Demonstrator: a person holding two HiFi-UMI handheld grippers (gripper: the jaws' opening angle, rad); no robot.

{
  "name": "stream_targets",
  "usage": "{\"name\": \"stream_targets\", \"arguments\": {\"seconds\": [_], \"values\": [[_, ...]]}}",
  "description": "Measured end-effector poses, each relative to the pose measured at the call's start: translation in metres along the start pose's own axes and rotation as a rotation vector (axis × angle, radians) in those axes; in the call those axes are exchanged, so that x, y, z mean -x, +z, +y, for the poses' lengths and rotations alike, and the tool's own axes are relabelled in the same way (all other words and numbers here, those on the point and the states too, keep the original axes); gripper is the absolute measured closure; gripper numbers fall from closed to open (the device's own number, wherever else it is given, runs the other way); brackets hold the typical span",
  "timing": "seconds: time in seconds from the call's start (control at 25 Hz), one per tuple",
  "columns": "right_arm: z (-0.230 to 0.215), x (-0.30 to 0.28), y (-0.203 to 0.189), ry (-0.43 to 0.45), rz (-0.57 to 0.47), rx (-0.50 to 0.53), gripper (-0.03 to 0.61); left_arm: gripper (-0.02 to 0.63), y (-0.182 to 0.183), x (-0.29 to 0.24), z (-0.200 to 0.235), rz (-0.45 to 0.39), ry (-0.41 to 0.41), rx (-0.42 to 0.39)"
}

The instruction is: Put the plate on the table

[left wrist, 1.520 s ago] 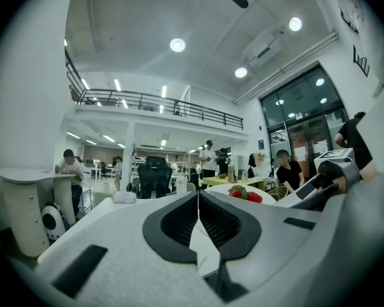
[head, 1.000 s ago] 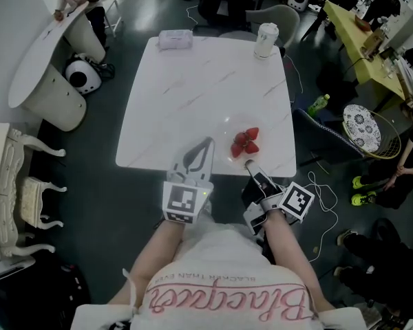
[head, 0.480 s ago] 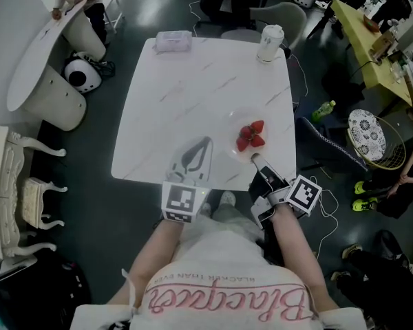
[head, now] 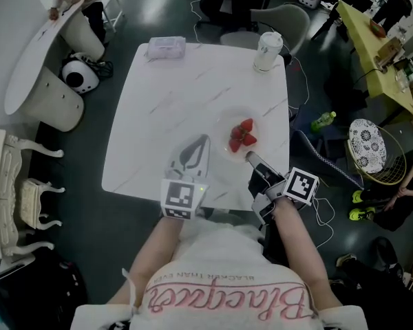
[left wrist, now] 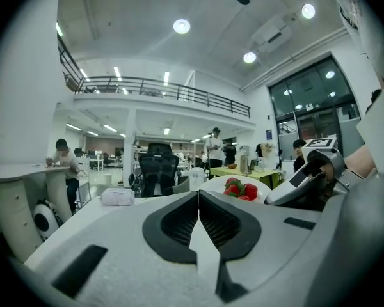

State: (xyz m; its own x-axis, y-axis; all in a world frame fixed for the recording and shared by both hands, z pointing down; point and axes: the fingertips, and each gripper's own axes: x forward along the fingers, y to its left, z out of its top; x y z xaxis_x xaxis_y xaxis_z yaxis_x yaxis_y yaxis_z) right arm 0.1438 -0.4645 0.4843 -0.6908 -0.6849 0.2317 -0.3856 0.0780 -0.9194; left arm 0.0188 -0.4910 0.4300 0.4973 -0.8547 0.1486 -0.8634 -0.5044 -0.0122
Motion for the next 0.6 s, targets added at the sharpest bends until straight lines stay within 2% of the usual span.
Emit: {"name": "stream_targets", "arguments": {"seconds": [0.28,0.6], "values": [[-0.03,-0.023,0.015,-0.023,0.074,-0.025,0.568,0.607,-0.016,-0.034,0.014,0.051,0.03,0.011],[-0.063,-0.057,0.013,-0.033,0.177,-0.068,0.568,0.607,-0.034,-0.058,0.027,0.1,0.051,0.022]]}}
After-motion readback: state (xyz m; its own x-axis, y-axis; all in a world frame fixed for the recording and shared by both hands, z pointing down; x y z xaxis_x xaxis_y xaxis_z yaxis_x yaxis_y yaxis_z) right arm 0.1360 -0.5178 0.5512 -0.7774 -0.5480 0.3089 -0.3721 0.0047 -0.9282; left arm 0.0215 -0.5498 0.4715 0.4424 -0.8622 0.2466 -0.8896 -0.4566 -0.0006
